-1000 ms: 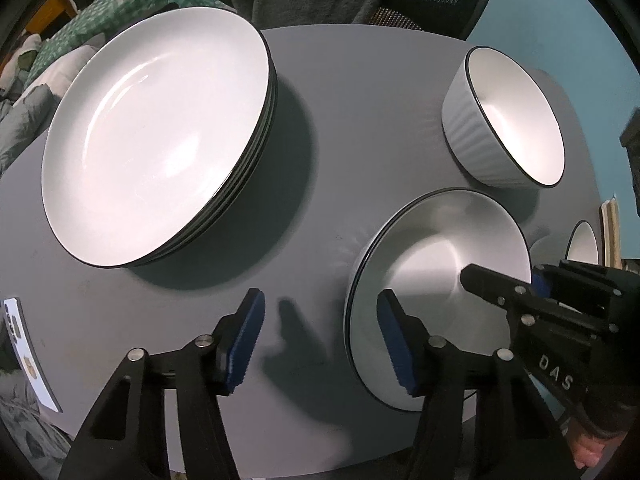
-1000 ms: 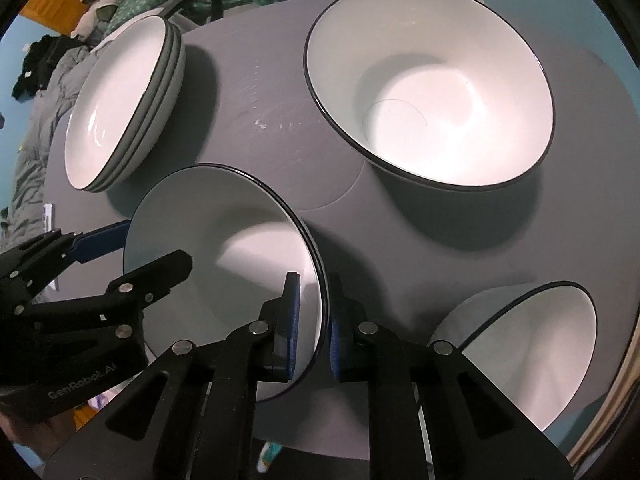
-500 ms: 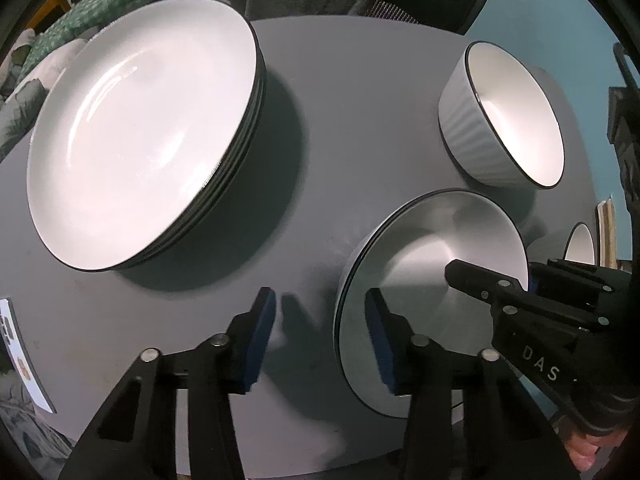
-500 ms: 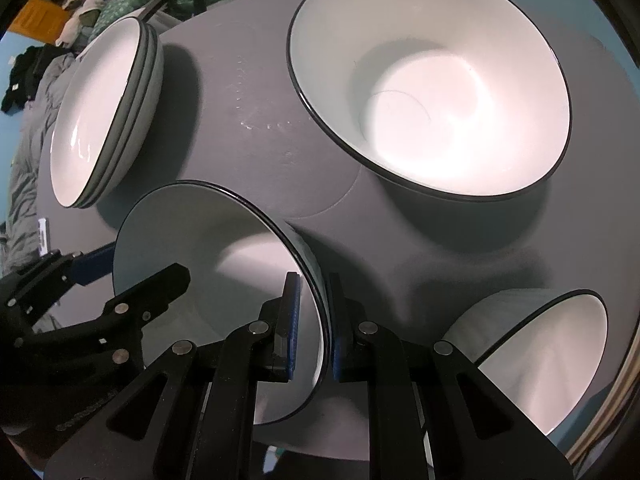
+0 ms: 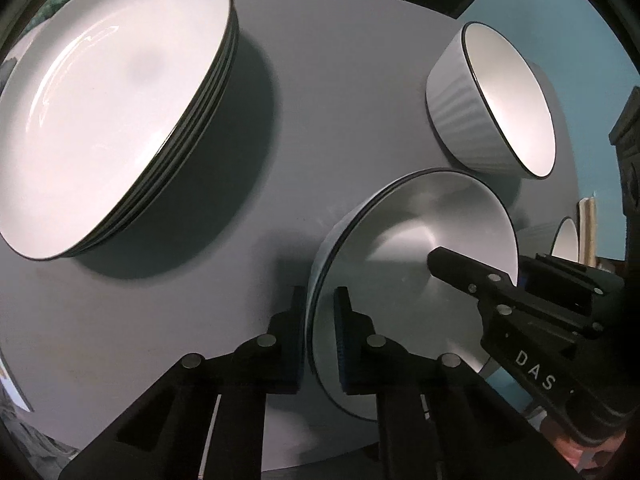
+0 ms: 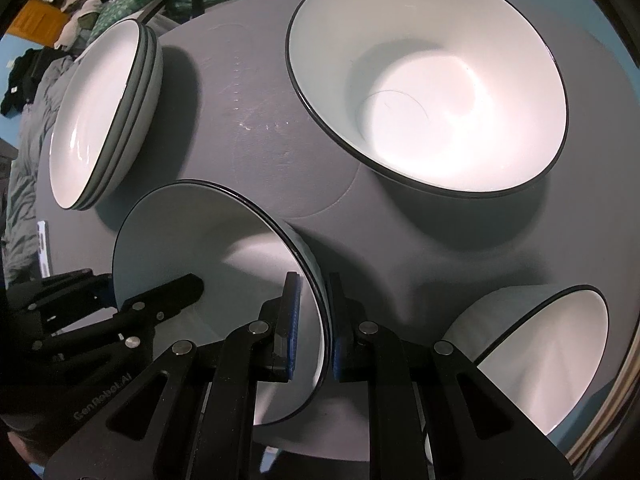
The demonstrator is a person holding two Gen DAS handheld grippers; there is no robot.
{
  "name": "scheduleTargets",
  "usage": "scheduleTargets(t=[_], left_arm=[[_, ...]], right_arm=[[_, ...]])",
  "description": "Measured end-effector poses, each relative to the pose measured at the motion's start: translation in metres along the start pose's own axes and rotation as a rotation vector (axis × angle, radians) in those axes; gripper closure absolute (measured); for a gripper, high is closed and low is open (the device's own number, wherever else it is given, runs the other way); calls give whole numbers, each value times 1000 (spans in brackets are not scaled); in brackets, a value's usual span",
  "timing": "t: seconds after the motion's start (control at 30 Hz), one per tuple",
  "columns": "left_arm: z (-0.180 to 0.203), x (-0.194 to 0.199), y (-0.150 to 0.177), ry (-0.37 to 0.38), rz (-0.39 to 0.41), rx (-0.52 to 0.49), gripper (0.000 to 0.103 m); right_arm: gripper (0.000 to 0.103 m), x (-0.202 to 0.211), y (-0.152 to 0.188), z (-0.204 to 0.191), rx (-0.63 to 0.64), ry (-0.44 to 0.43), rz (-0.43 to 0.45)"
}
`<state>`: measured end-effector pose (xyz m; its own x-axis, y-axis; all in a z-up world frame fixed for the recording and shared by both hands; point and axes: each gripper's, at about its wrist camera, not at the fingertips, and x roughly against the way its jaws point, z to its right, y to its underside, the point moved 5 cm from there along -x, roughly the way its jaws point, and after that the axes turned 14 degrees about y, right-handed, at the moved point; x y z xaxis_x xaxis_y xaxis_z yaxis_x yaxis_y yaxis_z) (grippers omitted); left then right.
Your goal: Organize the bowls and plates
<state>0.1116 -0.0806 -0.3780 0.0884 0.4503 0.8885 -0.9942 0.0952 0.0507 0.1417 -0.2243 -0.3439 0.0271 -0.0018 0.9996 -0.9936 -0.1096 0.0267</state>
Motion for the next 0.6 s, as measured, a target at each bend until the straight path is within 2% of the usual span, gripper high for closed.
scheduleTargets(t=[0.1, 0.43, 0.6], left_arm=[[2, 1, 0, -33, 5, -21, 91], [14, 13, -6, -33, 33, -12, 91], [21, 28, -7, -18, 55, -16, 91]], right_arm=[[91, 2, 5, -5, -8, 3, 10], [94, 13, 13, -9, -34, -17, 13], [95, 33, 7, -4, -55, -24, 27]])
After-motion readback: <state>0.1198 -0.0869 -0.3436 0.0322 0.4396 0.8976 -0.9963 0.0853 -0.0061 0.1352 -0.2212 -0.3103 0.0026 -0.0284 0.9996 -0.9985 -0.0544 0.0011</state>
